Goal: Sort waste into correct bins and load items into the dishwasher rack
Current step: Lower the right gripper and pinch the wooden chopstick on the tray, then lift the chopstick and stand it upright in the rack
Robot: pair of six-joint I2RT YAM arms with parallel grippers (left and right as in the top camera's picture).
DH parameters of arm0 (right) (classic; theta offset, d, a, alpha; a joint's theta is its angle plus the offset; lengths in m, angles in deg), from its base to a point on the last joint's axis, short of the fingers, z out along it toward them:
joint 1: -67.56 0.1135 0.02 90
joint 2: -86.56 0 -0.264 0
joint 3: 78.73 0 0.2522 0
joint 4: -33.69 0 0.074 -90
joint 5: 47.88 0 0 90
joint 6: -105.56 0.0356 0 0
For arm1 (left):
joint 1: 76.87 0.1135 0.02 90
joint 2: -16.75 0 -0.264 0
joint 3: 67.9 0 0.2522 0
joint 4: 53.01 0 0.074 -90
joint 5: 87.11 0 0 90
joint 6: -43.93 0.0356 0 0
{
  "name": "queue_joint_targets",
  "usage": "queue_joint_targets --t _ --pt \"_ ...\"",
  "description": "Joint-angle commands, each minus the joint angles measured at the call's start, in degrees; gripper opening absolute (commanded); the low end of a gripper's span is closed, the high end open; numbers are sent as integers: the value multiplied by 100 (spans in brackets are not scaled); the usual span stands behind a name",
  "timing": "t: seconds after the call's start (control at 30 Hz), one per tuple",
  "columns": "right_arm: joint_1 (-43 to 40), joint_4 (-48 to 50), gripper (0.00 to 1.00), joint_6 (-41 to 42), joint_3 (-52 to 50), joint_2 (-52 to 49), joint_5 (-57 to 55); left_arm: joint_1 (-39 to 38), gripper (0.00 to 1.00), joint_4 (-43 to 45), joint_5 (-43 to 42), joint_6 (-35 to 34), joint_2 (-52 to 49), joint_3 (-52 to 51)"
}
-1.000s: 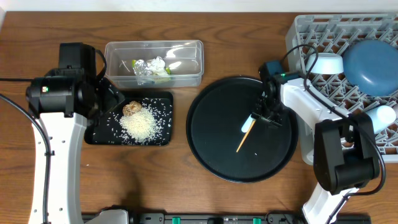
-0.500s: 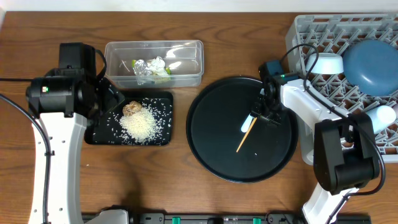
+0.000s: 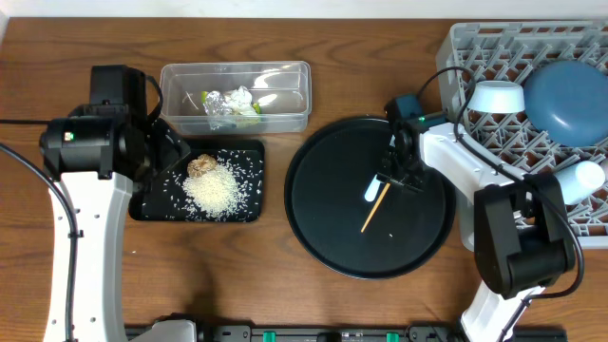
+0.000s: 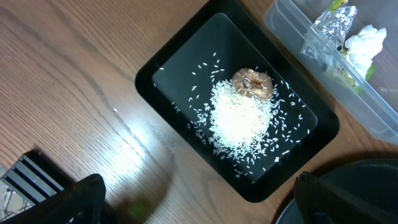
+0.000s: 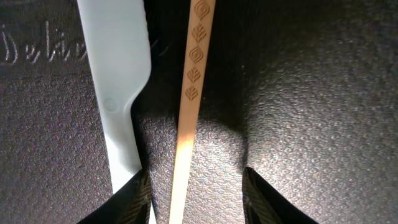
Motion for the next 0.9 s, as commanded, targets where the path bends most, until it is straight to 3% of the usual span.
queue_joint_targets --t 0.0,0.13,0.4,0.53,0.87 --pt "63 7 42 105 -42 -190 -87 20 98 -7 90 -31 -26 24" --pt "61 -33 40 142 -42 -282 -173 20 98 -9 90 -31 -26 24" --pt "61 -98 26 142 -42 -304 -168 20 98 -7 90 -31 -26 24" --pt "42 -295 1 133 66 -293 -168 20 98 0 92 -33 -26 24" --pt "-256 -1233 1 -551 953 -179 -144 20 98 0 92 -33 -26 24"
